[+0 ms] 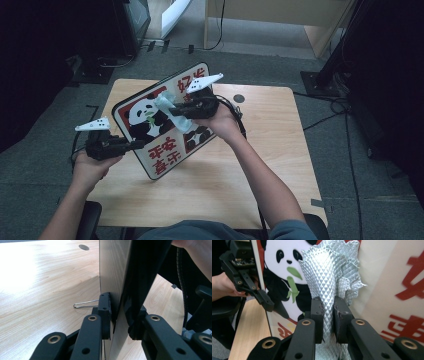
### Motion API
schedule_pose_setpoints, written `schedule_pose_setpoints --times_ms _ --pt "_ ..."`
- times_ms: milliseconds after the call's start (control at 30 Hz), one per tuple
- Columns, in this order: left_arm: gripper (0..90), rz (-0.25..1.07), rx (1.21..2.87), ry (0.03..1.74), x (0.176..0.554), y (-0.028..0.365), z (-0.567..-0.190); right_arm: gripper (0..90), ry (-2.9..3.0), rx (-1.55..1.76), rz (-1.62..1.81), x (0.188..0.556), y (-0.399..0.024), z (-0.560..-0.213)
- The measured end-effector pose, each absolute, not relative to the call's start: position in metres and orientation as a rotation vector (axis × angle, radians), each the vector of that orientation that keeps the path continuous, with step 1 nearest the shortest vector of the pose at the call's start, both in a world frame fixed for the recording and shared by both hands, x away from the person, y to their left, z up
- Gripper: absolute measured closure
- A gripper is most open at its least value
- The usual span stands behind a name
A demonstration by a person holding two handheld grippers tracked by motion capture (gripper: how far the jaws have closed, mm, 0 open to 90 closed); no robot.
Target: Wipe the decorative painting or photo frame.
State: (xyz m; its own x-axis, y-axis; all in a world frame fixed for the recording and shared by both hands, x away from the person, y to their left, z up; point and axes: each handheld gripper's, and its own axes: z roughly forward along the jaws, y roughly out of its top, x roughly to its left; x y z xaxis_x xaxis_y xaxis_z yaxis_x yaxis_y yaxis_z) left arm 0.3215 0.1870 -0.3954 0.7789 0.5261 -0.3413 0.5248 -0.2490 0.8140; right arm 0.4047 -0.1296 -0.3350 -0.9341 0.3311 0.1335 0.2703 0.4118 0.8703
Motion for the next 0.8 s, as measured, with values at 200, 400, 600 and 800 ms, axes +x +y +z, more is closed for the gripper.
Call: schedule_pose_setpoints --times_ms 200,400,600,800 --pt "76.2 0.002 1.899 0.799 0.321 0.187 -0.395 81.0 2.604 0.560 1.578 0.402 -0.130 -0.343" --pt "76.2 0.001 1.900 0.799 0.322 0.187 -0.395 80.9 2.617 0.570 1.579 0.400 -0.130 -0.352" --pt "76.2 0.001 1.900 0.798 0.322 0.187 -0.395 80.8 2.629 0.587 1.584 0.398 -0.131 -0.360" --pt "76.2 0.001 1.902 0.797 0.322 0.187 -0.395 80.8 2.643 0.594 1.582 0.396 -0.131 -0.368"
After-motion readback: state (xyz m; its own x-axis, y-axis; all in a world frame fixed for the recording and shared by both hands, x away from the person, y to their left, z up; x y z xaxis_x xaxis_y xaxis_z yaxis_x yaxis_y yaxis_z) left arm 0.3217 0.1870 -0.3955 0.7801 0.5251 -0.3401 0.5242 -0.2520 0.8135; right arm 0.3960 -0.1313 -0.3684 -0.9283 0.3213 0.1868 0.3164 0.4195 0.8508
